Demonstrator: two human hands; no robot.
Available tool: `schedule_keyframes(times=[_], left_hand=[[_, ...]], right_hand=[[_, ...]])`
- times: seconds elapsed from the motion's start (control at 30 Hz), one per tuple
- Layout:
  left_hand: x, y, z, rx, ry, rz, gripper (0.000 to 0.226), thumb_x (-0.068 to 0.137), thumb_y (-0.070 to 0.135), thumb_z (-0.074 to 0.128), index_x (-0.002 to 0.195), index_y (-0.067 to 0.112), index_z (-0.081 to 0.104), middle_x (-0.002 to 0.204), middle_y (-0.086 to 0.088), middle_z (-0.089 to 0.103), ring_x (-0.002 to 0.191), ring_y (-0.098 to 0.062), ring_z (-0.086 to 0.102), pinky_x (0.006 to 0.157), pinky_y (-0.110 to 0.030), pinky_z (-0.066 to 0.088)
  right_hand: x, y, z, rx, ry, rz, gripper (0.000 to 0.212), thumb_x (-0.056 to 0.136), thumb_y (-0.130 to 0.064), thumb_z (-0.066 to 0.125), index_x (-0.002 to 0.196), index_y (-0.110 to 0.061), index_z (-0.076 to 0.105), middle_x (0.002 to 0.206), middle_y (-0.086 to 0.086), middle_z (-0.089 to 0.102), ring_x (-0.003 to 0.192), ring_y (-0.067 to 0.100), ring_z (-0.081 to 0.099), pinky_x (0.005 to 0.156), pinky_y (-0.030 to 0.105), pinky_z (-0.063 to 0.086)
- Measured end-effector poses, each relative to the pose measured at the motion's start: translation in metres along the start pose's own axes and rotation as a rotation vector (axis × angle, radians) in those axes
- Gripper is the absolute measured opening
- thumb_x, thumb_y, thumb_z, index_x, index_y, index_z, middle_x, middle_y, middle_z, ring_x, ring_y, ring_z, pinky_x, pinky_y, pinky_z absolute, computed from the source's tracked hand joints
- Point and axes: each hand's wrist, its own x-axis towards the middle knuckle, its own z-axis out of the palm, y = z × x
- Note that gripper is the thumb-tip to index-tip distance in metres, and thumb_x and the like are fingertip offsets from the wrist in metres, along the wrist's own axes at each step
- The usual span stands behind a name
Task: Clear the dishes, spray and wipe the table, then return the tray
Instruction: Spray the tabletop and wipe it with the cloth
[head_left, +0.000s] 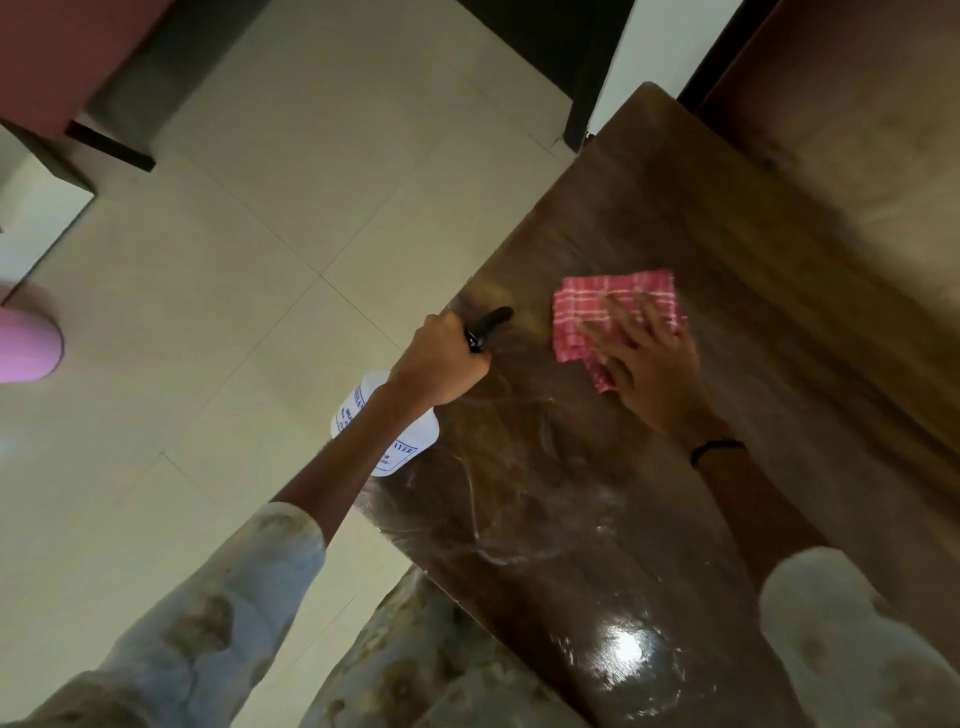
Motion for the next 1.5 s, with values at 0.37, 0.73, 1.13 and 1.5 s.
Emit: schedule_keyframes(times=[0.37,0.73,1.13,1.5], left_hand=[[-0.011,-0.037,-0.01,0.008,0.004,-0.004,0.009,0.084,0.013,0.057,0.085,0.003,0.055,0.064,-0.004,0.047,0.051,-0.017,0.046,0.046,-0.021,0.029],[-0.027,-0.048,0.003,0.068,-0.062,0.055,0.014,0.081,0.014,0.057,0.082,0.001,0.056,0.058,-0.007,0.051,0.051,-0.022,0.049,0.045,-0.022,0.031],[-0.072,-0.034,0.064,0.121,-0.36,0.087,0.025,0.077,0.008,0.058,0.061,0.016,0.041,0.057,-0.002,0.045,0.051,-0.019,0.049,0.05,-0.027,0.04],[-0.077,-0.042,0.058,0.087,-0.256,0.026,0.009,0.078,0.008,0.058,0.082,0.001,0.052,0.061,-0.003,0.045,0.05,-0.014,0.046,0.046,-0.023,0.034]], right_hand=[[0.111,-0.079,-0.018,0.089,0.075,0.134,0.055,0.093,-0.048,0.028,0.147,-0.035,0.03,0.159,0.004,0.016,0.145,0.039,0.008,0.105,0.069,0.002],[-0.012,-0.053,0.014,0.056,0.078,0.201,0.057,0.094,-0.029,0.051,0.146,-0.036,0.028,0.157,0.004,0.022,0.144,0.037,0.013,0.103,0.072,0.023],[-0.052,-0.041,0.019,0.09,0.038,0.24,0.051,0.097,-0.035,0.036,0.146,-0.039,0.025,0.159,0.0,0.019,0.146,0.033,0.01,0.101,0.071,0.027],[-0.054,-0.058,0.023,0.141,0.071,0.277,0.05,0.097,-0.03,0.043,0.145,-0.035,0.032,0.158,0.003,0.019,0.145,0.038,0.009,0.099,0.077,0.015]])
